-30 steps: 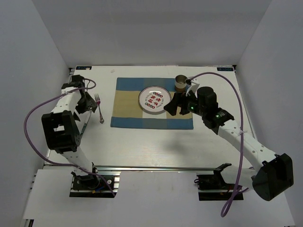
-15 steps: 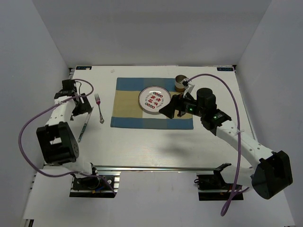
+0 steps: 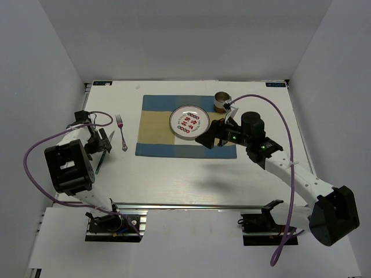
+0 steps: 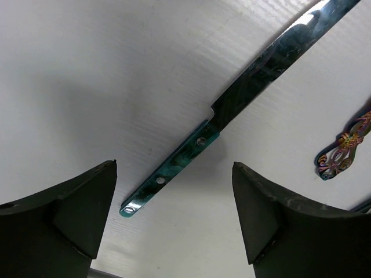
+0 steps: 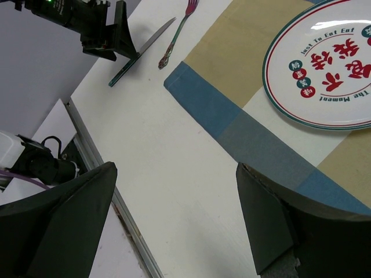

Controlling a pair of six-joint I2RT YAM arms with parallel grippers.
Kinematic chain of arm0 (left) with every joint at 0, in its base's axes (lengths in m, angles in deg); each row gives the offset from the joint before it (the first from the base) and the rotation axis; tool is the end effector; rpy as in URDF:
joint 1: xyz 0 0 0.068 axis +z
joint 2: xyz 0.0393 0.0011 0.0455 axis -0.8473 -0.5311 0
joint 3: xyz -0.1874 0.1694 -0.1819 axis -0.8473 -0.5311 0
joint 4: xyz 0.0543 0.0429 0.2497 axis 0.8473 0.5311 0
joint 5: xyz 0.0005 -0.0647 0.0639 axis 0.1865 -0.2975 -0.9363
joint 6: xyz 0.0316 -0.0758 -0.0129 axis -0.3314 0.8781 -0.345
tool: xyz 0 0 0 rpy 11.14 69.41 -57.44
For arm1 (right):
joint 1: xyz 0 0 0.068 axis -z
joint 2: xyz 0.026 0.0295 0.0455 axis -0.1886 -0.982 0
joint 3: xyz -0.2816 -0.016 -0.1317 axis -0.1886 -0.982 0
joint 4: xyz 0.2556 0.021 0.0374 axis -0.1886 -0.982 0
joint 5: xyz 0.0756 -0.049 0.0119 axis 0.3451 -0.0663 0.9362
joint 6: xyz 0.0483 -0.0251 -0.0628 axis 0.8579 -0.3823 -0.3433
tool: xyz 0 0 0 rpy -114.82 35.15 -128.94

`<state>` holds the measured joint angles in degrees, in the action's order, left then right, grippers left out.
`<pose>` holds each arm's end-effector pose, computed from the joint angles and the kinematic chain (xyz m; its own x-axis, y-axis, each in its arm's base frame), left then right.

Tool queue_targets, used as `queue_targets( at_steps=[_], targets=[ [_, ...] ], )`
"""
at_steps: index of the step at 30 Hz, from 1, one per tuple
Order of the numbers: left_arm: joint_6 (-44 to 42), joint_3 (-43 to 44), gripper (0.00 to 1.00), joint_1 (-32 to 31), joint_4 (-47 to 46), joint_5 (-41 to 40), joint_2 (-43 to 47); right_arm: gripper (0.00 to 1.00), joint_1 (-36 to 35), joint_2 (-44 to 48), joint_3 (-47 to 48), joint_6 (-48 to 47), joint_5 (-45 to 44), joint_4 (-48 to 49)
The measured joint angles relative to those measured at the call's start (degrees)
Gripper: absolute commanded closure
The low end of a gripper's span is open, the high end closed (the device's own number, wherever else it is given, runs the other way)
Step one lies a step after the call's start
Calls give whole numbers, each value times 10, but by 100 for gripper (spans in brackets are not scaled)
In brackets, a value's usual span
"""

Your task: Set the dinner table for one person

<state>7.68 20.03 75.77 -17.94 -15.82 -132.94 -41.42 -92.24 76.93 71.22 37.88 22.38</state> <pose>0.3070 0.1056 0.1841 -0.8661 -0.4156 -0.2777 -0.4452 0.8940 0.0503 0.2277 0.1707 0.3303 -0.5126 0.1170 -0.8506 -0.6704 0.5644 0.4817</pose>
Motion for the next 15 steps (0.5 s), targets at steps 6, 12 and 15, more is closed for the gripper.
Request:
queue_targets(
  at_steps=[6, 12, 15],
  targets=[
    [0, -19, 19, 1, -21, 12, -3, 11, 0, 2, 0, 0, -3, 5],
    [5, -38, 36, 1, -44, 15, -12, 11, 0, 2, -4, 2, -5, 13],
    [9, -46, 44, 1, -59, 17, -8, 11, 0, 2, -9, 5, -6, 16]
  ],
)
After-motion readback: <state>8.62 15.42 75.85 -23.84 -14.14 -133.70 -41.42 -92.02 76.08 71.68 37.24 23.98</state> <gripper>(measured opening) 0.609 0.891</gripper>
